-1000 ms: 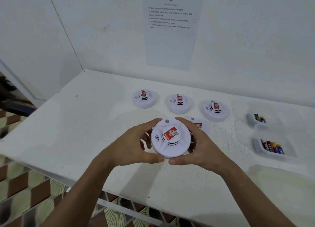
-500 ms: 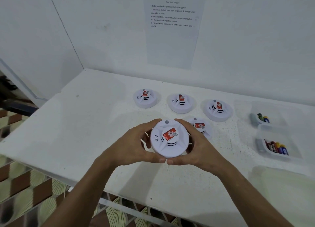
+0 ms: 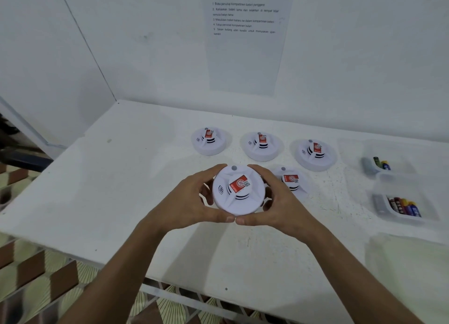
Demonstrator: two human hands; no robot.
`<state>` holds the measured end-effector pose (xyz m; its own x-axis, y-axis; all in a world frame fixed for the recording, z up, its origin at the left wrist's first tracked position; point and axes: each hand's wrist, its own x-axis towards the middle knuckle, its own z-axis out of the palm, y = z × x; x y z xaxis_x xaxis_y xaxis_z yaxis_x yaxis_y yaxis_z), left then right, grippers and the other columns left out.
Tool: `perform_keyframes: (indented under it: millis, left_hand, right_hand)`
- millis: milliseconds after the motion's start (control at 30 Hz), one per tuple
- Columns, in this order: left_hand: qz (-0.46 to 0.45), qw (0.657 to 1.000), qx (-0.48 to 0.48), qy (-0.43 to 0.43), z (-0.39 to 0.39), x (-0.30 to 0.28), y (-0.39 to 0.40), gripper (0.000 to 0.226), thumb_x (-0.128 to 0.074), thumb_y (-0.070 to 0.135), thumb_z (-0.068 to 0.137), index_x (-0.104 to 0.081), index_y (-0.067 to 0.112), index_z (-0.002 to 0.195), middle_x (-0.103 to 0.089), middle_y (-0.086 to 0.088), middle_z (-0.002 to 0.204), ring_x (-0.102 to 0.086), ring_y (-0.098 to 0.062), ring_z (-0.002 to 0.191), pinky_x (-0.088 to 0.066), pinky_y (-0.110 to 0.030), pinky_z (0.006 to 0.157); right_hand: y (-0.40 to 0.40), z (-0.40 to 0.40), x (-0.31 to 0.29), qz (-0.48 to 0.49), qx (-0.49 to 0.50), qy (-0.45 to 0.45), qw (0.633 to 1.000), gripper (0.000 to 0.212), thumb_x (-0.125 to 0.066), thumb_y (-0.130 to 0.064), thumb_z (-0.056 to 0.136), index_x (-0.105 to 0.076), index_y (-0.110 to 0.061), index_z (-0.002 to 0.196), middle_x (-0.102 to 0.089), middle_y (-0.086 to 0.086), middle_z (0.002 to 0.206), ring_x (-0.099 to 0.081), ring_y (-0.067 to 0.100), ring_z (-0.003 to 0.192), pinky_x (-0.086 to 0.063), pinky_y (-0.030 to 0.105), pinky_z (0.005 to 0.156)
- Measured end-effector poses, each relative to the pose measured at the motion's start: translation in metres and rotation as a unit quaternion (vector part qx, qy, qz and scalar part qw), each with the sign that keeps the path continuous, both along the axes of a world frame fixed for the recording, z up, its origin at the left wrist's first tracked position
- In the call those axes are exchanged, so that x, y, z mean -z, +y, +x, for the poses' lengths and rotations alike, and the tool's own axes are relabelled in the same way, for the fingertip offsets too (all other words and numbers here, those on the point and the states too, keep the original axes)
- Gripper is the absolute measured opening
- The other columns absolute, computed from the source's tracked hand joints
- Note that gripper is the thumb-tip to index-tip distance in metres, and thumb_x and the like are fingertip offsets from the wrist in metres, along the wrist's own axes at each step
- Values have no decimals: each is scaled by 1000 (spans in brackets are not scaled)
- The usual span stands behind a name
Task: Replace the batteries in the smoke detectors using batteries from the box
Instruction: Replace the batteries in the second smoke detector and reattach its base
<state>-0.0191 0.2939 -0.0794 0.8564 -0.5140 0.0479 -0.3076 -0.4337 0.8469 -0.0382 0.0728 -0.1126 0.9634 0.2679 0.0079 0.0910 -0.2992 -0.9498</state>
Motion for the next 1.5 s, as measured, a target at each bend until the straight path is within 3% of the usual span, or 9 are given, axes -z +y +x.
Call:
perform_keyframes:
  millis: [133,333,667,900,1100,1200,1267,1367,1500]
  left_hand:
    - [3,1000,-1,1,14,8,2,77,-88,22,67,-51,37,132,-64,24,102,-54,-2,71,-46,-13,62]
    - [3,1000,-10,25,38,26,3,78,-89,28,67,-51,39,134,-65,22,99,-47,-2,69,-45,-16,62]
    - [-1,998,-22,57,68,41,8,82,-90,23,64,-51,37,134,-66,18,96,-45,-5,65,-44,-14,65]
    - [15,998,-5,68,79,51,10,78,-92,19,61,-56,35,128,-71,15,99,-63,-4,79,-52,-18,76]
    - [66,996,2,60,87,56,7,75,-91,25,62,-57,34,128,-69,20,93,-58,6,72,-44,-7,67]
    - [98,994,3,44,91,58,2,74,-90,28,63,-56,30,129,-68,16,99,-57,5,72,-42,-5,67]
    - [102,994,1,45,93,61,0,75,-91,30,62,-57,29,128,-69,14,104,-59,3,78,-44,-9,73]
    - [106,993,-10,53,96,66,-1,72,-90,29,64,-58,23,127,-70,7,111,-63,-9,94,-49,-21,86]
    - [127,990,-28,47,98,70,0,67,-89,29,65,-60,18,124,-69,1,114,-63,-14,100,-47,-22,89]
  right_hand:
    - [3,11,2,-5,8,5,1000,91,-93,-15,63,-46,-32,139,-62,-15,128,-59,8,116,-57,37,89]
    - [5,28,6,-1,2,23,1000,83,-88,0,66,-48,-20,137,-63,-13,119,-56,-19,92,-47,6,72]
    - [16,52,18,-22,45,6,999,78,-90,-3,65,-50,-17,131,-60,-13,115,-53,-21,91,-47,6,70]
    - [28,56,32,-107,95,27,989,88,-94,-22,59,-45,-34,132,-45,-2,115,-46,20,112,-49,27,86]
    - [30,58,33,-164,98,25,981,87,-92,-18,62,-45,-21,136,-38,-20,101,-42,21,113,-45,31,93]
    - [31,60,34,-190,102,13,976,77,-90,-16,67,-50,-9,132,-55,-5,107,-41,16,105,-42,35,98]
    - [34,61,34,-192,101,13,976,76,-88,-29,65,-53,-5,129,-60,10,115,-39,13,102,-39,35,100]
    - [38,64,38,-180,119,22,976,96,-67,-60,48,-55,-8,127,-60,5,112,-41,13,102,-37,29,90]
    - [37,69,50,-189,109,26,975,92,-61,-65,49,-56,-14,125,-62,2,110,-49,21,108,-36,25,87]
